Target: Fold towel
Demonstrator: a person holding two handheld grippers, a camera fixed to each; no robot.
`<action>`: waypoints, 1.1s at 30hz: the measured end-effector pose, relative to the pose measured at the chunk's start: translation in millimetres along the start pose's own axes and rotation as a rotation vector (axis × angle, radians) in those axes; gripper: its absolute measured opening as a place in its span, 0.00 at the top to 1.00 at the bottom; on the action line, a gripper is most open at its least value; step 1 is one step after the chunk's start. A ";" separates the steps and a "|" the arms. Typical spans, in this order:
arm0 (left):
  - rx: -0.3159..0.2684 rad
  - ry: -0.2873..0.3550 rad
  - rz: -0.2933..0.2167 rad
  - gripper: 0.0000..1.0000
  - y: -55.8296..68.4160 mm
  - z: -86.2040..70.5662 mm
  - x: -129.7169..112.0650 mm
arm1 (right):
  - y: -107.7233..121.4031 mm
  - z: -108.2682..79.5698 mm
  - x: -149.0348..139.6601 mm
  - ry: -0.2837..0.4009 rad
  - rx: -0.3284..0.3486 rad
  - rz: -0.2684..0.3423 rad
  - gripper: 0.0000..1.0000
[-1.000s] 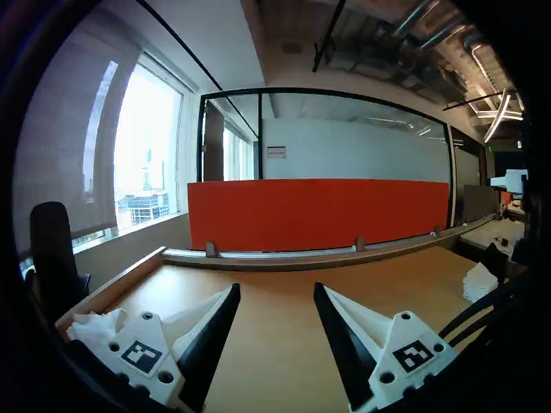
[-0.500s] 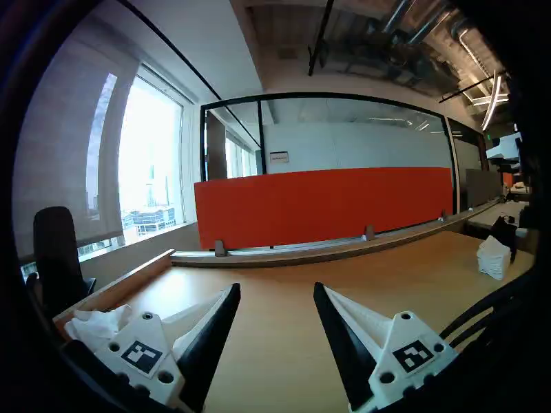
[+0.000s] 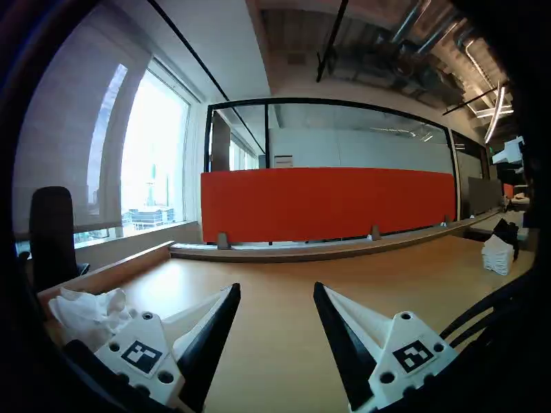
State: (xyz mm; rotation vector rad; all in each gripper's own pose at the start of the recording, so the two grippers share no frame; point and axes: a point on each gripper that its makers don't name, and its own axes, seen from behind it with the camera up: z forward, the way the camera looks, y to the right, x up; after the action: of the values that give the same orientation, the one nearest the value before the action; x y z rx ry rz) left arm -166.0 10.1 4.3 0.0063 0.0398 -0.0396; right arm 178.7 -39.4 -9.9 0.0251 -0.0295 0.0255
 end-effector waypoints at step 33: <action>0.019 -0.005 -0.018 0.21 -6.3 -1.4 -32.6 | 0.5 -3.7 -13.9 -0.002 0.002 -0.016 0.00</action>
State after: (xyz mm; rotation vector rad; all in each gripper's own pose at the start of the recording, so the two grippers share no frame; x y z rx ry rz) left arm -198.8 5.1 4.1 0.0253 0.0345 -0.0583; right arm 164.8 -39.1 -14.0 0.0271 -0.0317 0.0092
